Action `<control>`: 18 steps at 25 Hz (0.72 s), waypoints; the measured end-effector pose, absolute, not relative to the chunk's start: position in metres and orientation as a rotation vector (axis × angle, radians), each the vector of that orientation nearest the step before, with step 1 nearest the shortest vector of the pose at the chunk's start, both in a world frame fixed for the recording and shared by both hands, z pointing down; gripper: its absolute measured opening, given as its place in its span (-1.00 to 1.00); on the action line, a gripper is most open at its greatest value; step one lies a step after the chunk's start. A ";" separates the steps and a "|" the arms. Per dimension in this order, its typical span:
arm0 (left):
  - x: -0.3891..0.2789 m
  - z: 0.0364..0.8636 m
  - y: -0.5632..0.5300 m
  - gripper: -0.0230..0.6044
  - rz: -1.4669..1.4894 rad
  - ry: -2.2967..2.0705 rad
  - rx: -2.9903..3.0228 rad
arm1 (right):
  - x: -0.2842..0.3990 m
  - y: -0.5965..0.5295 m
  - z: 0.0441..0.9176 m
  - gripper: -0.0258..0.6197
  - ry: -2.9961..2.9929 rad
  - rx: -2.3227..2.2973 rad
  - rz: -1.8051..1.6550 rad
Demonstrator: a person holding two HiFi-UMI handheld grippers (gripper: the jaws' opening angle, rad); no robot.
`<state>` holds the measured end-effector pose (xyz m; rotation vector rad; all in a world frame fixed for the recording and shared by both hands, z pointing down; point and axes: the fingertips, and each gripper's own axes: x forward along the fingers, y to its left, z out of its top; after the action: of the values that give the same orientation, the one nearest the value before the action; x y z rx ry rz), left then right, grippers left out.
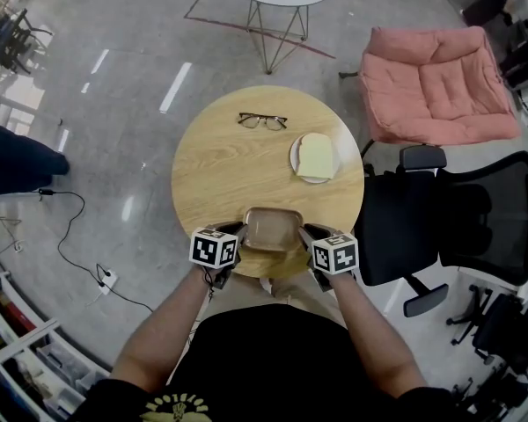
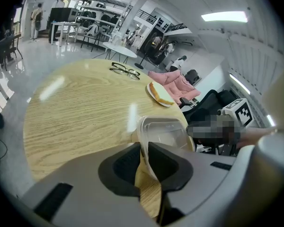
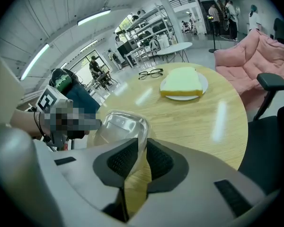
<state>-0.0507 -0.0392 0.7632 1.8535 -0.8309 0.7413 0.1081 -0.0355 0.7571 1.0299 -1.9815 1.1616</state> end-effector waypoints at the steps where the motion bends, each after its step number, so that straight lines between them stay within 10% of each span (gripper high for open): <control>1: -0.051 0.762 -0.039 -0.72 0.744 -0.827 1.853 | 0.108 -0.036 0.754 -0.70 -1.989 1.031 1.163; 18: -0.055 0.742 -0.039 -0.78 0.710 -0.848 1.842 | 0.101 -0.043 0.730 -0.78 -2.028 1.028 1.178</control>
<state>-0.0552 -0.0390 0.7425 1.8419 -0.8476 0.7099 0.1010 -0.0430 0.7305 1.0276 -2.0280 1.1780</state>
